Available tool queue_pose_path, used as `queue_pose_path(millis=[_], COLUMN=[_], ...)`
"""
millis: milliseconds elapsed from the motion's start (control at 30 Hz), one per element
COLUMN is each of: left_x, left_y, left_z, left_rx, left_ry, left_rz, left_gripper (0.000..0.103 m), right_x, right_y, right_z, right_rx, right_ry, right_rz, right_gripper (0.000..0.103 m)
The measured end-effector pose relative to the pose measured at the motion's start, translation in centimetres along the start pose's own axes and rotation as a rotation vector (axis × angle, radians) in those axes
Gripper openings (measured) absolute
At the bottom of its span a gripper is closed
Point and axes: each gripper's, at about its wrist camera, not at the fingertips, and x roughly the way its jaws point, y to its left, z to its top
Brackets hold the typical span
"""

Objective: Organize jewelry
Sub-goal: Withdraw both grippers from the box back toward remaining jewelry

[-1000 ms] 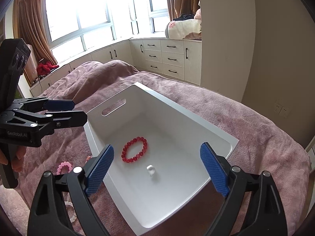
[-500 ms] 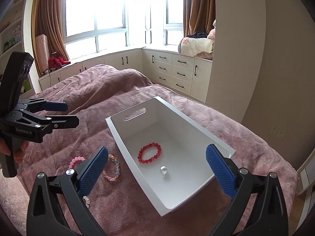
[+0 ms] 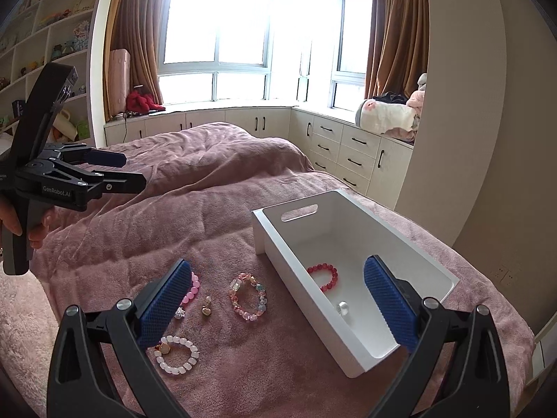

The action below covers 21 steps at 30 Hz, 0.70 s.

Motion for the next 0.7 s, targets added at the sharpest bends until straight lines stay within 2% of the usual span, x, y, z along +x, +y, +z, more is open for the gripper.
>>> queue_pose_path(millis=[233,333,433,567,700], left_x=[0.2,0.8,2.2,5.4,7.7], left_y=[2.2,2.9,3.4,3.5,2.9], left_z=[-3.9,-5.4,-6.7,-8.5,-10.2], left_rx=[-0.141,-0.192,-0.233,-0.229,-0.190], left_ry=[0.002,0.013,0.039,0.120,0.158], left_rz=[-0.038,-0.032,-0.025,-0.010,0.017], left_gripper=[0.096,0.096,0.096,0.097,0.097], right_x=[1.5,2.6,4.0,6.2,7.9], right_y=[3.3,4.0,5.0,6.0,6.7], right_z=[-1.1,-1.6,-2.4,-4.0,-5.7], right_rx=[-0.023,0.009,0.022,0.061,0.090], right_ry=[0.021,0.059,0.105,0.187,0.249], right_rz=[0.063,0.121,0.140,0.197,0.196], right_gripper=[0.098,0.098,0.098,0.098,0.090])
